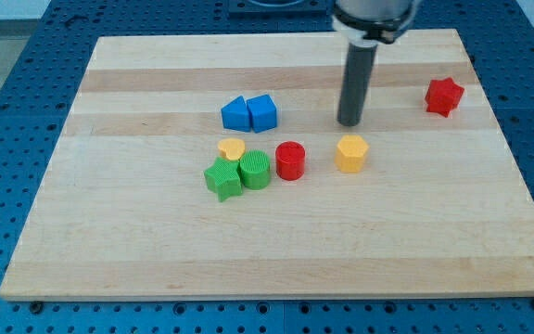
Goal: Nudge red circle down a bit
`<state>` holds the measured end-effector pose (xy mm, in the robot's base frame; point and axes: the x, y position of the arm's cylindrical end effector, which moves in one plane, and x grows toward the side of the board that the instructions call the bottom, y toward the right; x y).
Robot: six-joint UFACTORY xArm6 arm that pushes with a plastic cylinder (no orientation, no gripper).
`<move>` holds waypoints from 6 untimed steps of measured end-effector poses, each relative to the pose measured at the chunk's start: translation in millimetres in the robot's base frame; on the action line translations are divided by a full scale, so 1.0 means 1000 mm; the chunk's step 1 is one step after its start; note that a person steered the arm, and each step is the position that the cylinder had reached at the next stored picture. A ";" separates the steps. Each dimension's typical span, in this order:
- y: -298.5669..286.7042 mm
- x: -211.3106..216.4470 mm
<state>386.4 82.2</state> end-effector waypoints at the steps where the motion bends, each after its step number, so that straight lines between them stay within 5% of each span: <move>1: -0.042 0.001; 3: -0.076 0.016; 6: -0.023 0.045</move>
